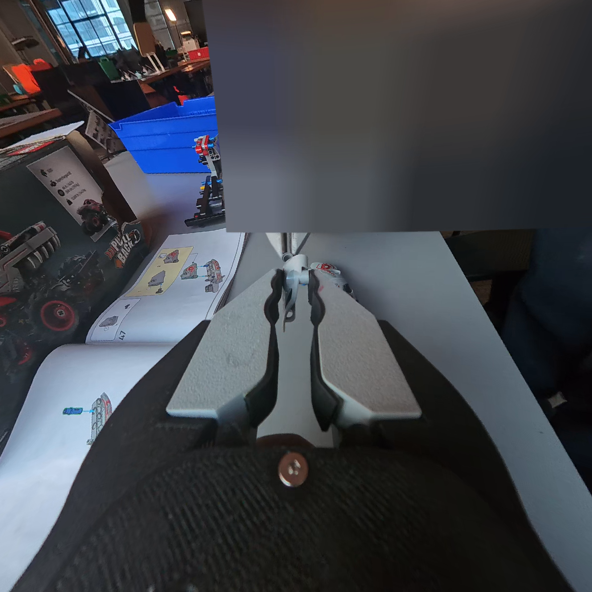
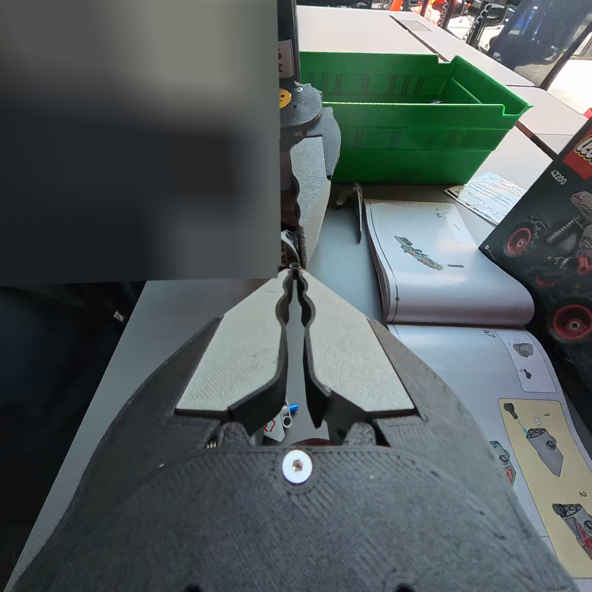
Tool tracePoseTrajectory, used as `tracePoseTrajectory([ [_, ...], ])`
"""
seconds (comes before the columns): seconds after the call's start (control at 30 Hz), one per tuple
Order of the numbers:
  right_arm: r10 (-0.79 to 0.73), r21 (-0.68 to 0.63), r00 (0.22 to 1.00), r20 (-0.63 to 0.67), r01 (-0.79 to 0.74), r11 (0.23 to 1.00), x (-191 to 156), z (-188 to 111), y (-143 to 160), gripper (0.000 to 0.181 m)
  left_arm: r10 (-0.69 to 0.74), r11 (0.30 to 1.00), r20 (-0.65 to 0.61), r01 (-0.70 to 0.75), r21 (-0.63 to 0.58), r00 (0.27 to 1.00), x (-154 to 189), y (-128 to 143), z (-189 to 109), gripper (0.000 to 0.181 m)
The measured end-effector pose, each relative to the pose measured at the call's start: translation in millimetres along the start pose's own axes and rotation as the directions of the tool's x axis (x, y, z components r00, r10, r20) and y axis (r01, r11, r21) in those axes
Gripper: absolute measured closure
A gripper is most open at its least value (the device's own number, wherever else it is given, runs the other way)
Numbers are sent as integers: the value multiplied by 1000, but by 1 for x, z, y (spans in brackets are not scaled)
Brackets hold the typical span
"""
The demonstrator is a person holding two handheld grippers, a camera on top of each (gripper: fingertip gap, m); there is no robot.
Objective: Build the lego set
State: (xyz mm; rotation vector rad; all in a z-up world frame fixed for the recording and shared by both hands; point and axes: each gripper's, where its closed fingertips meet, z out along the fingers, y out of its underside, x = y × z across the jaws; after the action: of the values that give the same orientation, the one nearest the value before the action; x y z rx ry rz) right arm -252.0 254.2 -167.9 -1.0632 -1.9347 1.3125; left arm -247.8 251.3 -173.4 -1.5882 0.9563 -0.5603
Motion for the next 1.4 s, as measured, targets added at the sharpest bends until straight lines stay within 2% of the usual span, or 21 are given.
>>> tracePoseTrajectory([
  [0.23, 12, 24, 1000, 26, -12, 1000, -4, 2, -4, 181, 6, 1000, -33, -6, 8, 999, 8, -1, 5, 169],
  [0.33, -53, -31, 998, -39, 52, 998, 1, 1, 2, 181, 53, 998, 3, -53, -39, 999, 6, 6, 7, 169],
  [0.43, -27, 42, 1000, -4, 27, 999, -3, -11, -11, 181, 29, 999, 11, -29, -13, 1000, 1, 1, 2, 169],
  [0.47, -20, 42, 1000, 4, 20, 999, -2, -13, -11, 173, 28, 1000, 14, -28, -4, 1000, 0, 0, 1, 169],
  [0.57, -21, 15, 1000, -1, 21, 1000, -1, -10, -5, 171, 28, 1000, 14, -28, 11, 1000, 0, -3, 0, 169],
  [0.7, -33, -15, 999, -7, 33, 999, -2, -2, 0, 181, 36, 999, 13, -36, 9, 999, 2, -4, 0, 169],
  [1.4, -21, -14, 1000, -13, 21, 1000, -2, 1, 2, 181, 32, 999, 13, -32, 4, 999, 1, -1, 0, 169],
])
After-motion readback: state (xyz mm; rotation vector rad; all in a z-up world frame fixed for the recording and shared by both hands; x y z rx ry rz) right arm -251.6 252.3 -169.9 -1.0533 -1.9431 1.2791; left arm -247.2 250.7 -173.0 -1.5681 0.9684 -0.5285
